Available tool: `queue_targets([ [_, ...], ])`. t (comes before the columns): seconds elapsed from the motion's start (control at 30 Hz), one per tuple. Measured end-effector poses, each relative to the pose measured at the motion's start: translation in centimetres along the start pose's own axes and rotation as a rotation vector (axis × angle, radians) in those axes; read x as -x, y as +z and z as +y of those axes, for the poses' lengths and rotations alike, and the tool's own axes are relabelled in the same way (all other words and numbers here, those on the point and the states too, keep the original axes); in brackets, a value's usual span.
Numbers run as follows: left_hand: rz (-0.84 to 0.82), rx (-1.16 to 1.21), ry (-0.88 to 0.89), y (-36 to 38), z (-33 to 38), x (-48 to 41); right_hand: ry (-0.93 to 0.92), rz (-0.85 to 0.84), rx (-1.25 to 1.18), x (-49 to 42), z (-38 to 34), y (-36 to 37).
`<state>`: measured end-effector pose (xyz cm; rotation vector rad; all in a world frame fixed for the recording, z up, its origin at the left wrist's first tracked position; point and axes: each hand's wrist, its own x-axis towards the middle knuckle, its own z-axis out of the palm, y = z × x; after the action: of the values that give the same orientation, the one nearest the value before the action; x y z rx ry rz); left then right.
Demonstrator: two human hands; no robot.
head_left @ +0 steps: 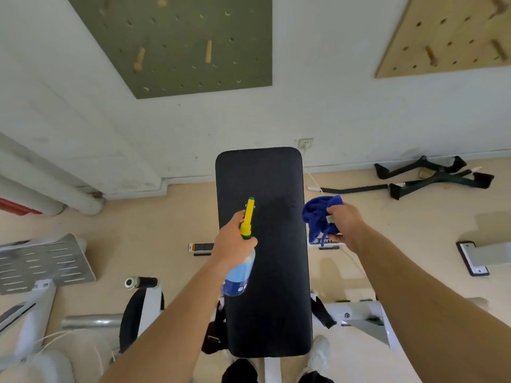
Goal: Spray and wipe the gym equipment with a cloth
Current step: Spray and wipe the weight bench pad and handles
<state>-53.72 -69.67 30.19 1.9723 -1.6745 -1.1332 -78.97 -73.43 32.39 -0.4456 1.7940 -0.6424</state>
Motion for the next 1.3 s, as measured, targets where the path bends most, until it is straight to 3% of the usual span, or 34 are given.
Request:
queue_targets([
  [0.23,-0.063,-0.039,0.002,-1.8,-3.0,-4.5,-0.102,-0.014,0.081,-1.3,-2.1,5.6],
  [0.37,-0.082,-0.031,-0.015,-1.4,-4.8,-6.2,-0.256,-0.031,0.107,-2.2,-3.2,7.6],
  [0.8,-0.045,0.01,-0.034,0.3,-8.2,-11.4,-0.56,0.118,0.132,-9.6,-6.0,11.6],
  [0.93,-0.034,0.059,-0.035,0.2,-9.5,-12.7,-0.751,0.198,0.414,-14.1,-6.9,15.7],
  [1.07,0.013,0.116,-0.003,-0.2,-10.5,-13.9,-0.865,0.174,1.016,-19.8,-4.0,19.9],
  [1.2,0.068,0.172,0.016,-0.7,-11.6,-15.3,-1.059,0.318,1.168,-21.7,0.5,21.3],
  [1.3,0.107,0.193,-0.009,-0.7,-12.3,-16.1,-1.265,0.148,1.305,-21.5,6.4,20.8],
])
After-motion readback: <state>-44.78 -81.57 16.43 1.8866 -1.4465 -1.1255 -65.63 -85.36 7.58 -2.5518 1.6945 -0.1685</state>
